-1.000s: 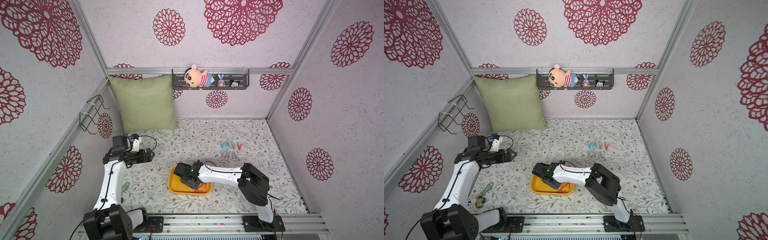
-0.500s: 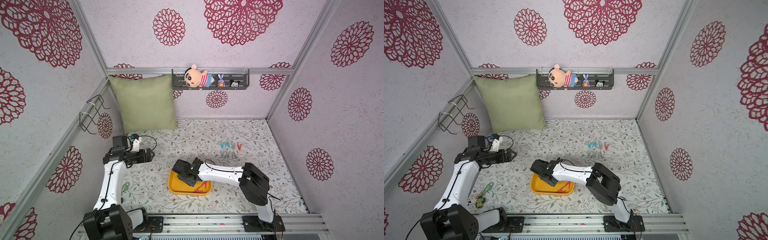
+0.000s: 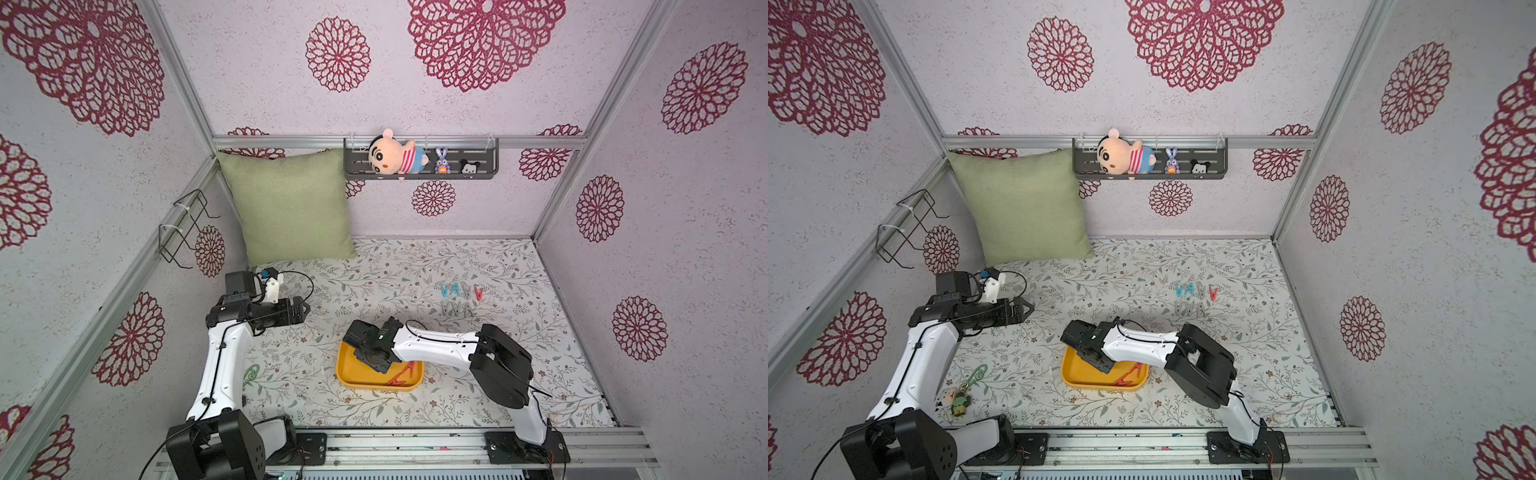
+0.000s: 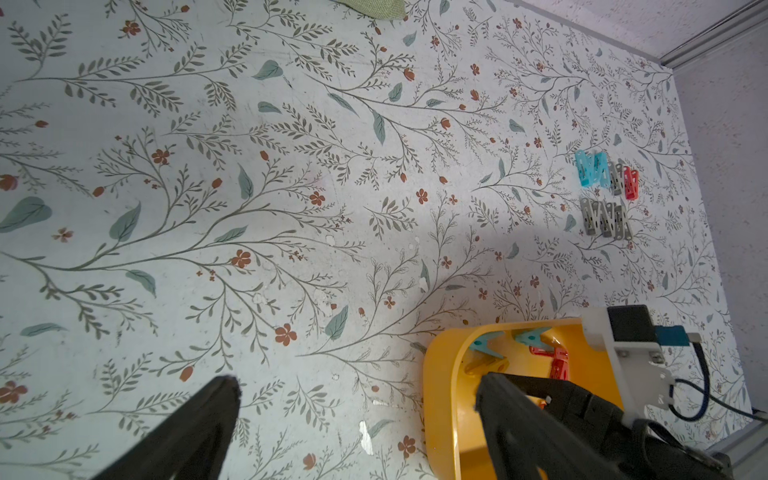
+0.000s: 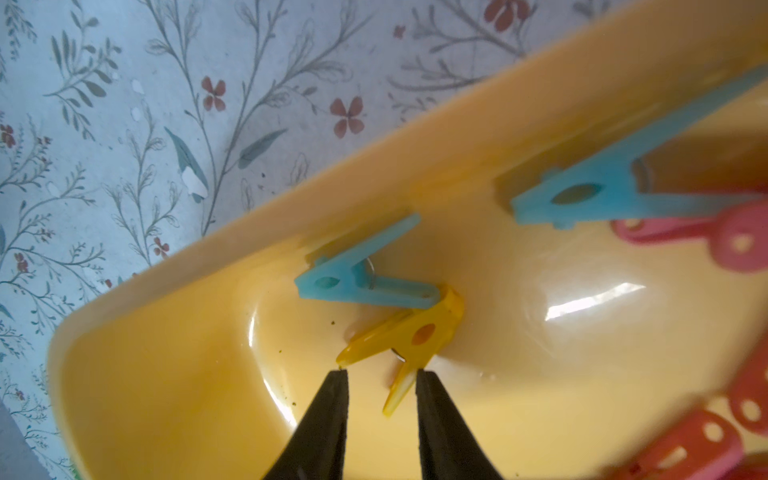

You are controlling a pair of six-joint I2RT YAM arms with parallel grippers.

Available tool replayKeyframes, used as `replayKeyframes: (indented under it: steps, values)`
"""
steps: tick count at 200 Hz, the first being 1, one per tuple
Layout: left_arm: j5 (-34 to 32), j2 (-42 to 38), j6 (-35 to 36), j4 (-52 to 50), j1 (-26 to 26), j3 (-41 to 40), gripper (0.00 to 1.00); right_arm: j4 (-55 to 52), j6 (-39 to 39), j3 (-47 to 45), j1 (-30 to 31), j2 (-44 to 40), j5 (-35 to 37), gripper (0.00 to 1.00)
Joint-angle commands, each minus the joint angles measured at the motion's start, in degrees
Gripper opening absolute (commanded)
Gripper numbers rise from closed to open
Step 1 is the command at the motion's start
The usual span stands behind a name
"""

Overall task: Take the clothespins out of the storage box
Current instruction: Pick up the clothespin from the storage box.

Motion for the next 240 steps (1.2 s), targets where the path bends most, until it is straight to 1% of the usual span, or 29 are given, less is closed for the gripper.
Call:
replayKeyframes:
  steps: [1,59,137,186,240]
  values:
    - [0.8,-0.2,0.5,0.3,0.6,1.0,0.97,-0.4,-0.2,0.8,0.1,0.5,-0.2,0.32]
    - [1.0,0.0,0.5,0.1,0.5,1.1,0.97,0.8,0.3,-1.6,0.0,-0.1,-1.3,0.29]
    - [1.4,-0.2,0.6,0.1,0.6,1.0,0.97,-0.4,-0.6,-1.2,1.2,-2.8,0.8,0.29]
    - [1.9,-0.2,0.6,0.1,0.6,1.0,0.97,-1.6,-0.9,0.0,1.8,-2.7,1.1,0.3]
    - [2.1,-0.4,0.7,0.1,0.6,1.0,0.97,0.0,-0.1,-0.8,1.5,-2.1,0.8,0.32]
